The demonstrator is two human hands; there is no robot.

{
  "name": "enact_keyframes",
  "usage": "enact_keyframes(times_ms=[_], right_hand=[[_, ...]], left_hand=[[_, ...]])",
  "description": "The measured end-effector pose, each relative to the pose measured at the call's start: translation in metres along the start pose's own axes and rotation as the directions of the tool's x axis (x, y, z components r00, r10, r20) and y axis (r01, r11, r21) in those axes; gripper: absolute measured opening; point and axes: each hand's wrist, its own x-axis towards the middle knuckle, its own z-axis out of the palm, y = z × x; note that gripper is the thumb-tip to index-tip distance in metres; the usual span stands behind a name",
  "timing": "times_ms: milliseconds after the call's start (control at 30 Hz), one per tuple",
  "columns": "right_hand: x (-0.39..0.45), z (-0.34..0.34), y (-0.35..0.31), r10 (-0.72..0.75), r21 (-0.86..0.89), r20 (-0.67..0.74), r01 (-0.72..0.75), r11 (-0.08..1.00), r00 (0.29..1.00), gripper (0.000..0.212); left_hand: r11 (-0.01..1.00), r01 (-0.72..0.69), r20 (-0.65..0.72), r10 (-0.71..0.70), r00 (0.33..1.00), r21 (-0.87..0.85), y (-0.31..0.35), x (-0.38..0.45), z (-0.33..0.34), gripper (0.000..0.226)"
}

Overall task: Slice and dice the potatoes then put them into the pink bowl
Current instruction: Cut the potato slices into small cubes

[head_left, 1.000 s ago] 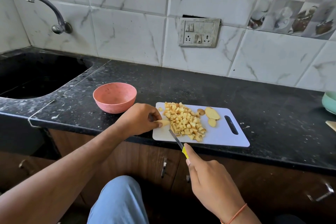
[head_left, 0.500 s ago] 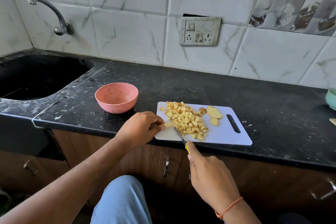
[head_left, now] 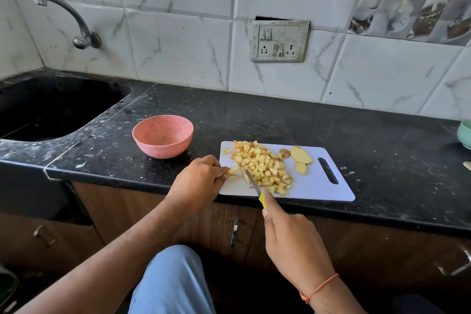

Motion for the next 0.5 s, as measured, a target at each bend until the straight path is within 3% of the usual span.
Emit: enact_keyframes(times_ms=[133,333,500], right_hand=[[0.003,0.000,-0.009,-0.030,-0.048,-0.063,0.027,0.998,0.998,0.056],[0.013,0.017,-0.018,-0.055,-0.163,-0.040,0.048,0.985,0.998,0.058],[0.021,0.023,-0.024,-0.084,-0.158,-0.046,0.076,0.984,0.995,0.063]], left_hand=[[1.000,0.013,0.009,-0.012,1.000,-0.010,-0.002,-0.001,0.000,0.029],[1.000,-0.016,0.000,0.016,1.000,0.004,-0.001,-0.001,-0.003,0.027],[0.998,-0.040,0.001,0.040,0.999,0.040,0.001,0.001,-0.006,0.024]])
